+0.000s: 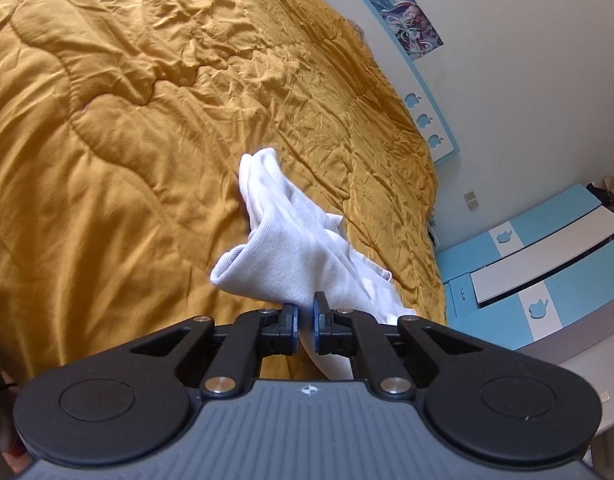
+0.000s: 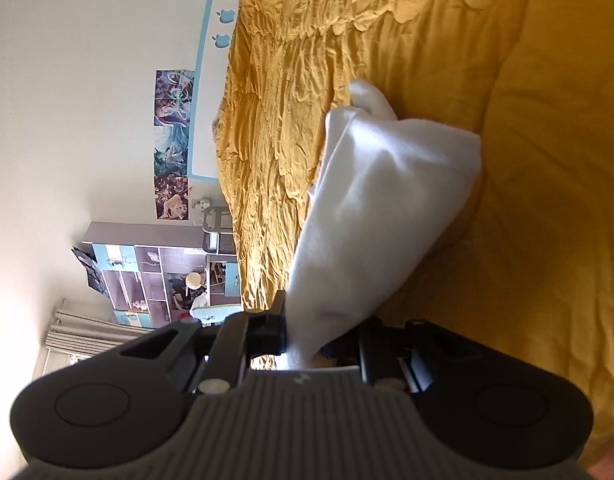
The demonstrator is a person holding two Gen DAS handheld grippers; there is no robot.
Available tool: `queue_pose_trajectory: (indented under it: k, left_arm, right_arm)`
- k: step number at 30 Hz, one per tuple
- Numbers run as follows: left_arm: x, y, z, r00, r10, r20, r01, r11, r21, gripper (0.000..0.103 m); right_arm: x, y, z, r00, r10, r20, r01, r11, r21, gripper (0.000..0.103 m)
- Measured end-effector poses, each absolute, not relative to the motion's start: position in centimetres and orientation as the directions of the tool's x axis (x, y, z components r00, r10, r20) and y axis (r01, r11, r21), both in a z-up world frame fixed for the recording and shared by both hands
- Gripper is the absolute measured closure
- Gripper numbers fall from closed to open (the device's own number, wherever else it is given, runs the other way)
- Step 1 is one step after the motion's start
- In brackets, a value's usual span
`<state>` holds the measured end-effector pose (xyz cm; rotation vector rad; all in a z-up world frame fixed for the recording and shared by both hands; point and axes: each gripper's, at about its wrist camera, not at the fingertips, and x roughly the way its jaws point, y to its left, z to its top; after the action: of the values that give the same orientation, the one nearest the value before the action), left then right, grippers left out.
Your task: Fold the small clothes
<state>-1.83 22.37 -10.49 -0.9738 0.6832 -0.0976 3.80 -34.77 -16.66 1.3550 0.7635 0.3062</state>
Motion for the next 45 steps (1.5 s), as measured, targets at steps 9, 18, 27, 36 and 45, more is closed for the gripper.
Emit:
queue_pose_trajectory:
  k: [9, 18, 27, 36, 45]
  left_arm:
    - [-8.1, 26.4, -11.3, 0.736, -0.068, -0.673, -0.454, 0.688, -0.566, 0.101]
    - [-3.9, 18.5, -2.5, 0.864, -0.11, -0.492, -0.072, 0.939, -0.337, 0.101]
    - [0.9, 5.6, -8.6, 0.844, -0.199, -0.499, 0.125, 0.976, -0.178, 0.101]
    - [-1.1, 9.5, -10.2, 0.842, -0.117, -0.526, 0.033, 0.985, -0.167, 0.098]
    - [-0.8, 14.9, -8.6, 0.812, 0.155, -0.563, -0.235, 0.969, -0.072, 0.096]
  right_arm:
    - [-1.3, -37.5, -15.1, 0.701, 0.427, -0.572, 0.267, 0.587, 0.765, 0.091]
    - [-4.0, -33.9, -6.7, 0.886, 0.205, -0.415, -0.019, 0.912, 0.409, 0.091]
    - [-0.5, -19.9, -9.3, 0.776, 0.483, -0.406, -0.419, 0.875, 0.24, 0.088]
    - [0.0, -24.2, -13.7, 0.808, 0.253, -0.531, -0.245, 0.966, 0.087, 0.103]
    - [1.5, -34.2, -11.8, 0.846, -0.034, -0.533, 0.105, 0.989, 0.103, 0.087]
